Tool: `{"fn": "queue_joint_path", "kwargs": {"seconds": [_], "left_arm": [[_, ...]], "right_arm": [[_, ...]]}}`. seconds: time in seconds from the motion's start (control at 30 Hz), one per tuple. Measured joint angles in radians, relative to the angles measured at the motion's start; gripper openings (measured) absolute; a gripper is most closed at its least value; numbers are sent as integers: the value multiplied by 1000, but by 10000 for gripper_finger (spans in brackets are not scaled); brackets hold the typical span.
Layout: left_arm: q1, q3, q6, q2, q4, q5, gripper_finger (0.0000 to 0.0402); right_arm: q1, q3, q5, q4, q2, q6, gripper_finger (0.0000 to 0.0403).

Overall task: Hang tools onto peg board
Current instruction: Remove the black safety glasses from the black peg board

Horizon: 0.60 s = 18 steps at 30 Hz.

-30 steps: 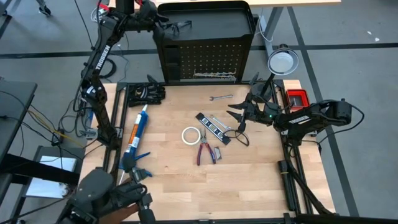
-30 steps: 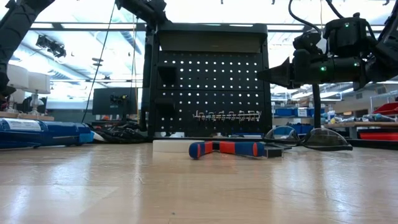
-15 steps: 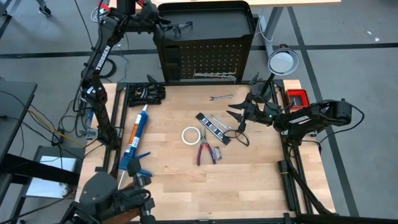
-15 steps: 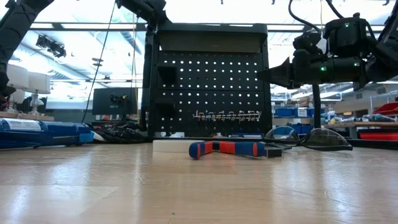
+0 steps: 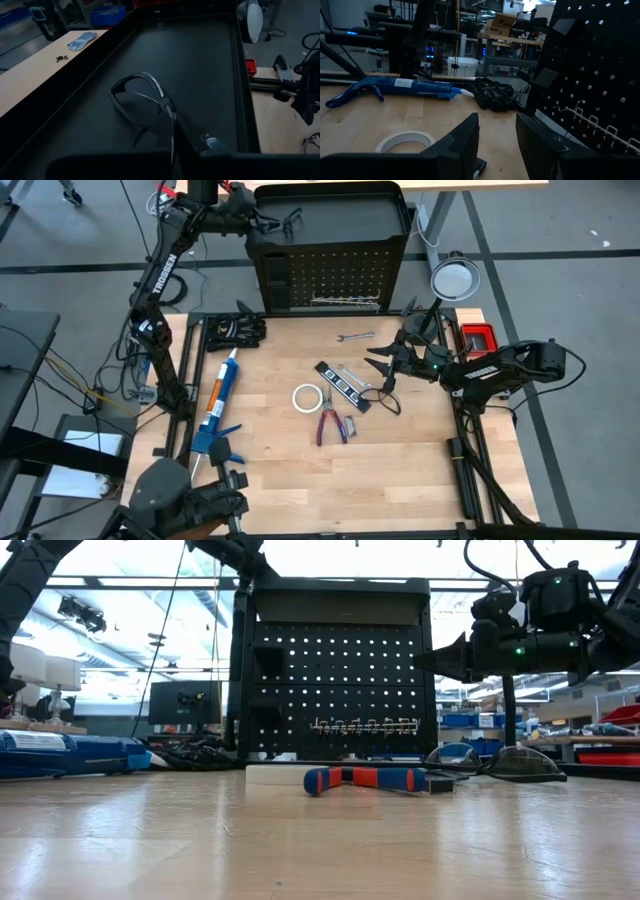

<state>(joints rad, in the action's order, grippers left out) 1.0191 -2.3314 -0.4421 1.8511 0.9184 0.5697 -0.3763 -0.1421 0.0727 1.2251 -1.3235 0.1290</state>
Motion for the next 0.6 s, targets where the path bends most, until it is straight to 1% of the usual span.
{"fn": "queue_joint_path", "kwargs": {"seconds": [0.37, 0.6], "left_arm": [[-6, -22, 7, 5, 1, -7, 1], [-17, -21, 9, 4, -41, -11, 1]], "right_arm": [[0, 0, 0, 0, 0, 1, 139], [0, 0, 0, 0, 0, 1, 139]]}}
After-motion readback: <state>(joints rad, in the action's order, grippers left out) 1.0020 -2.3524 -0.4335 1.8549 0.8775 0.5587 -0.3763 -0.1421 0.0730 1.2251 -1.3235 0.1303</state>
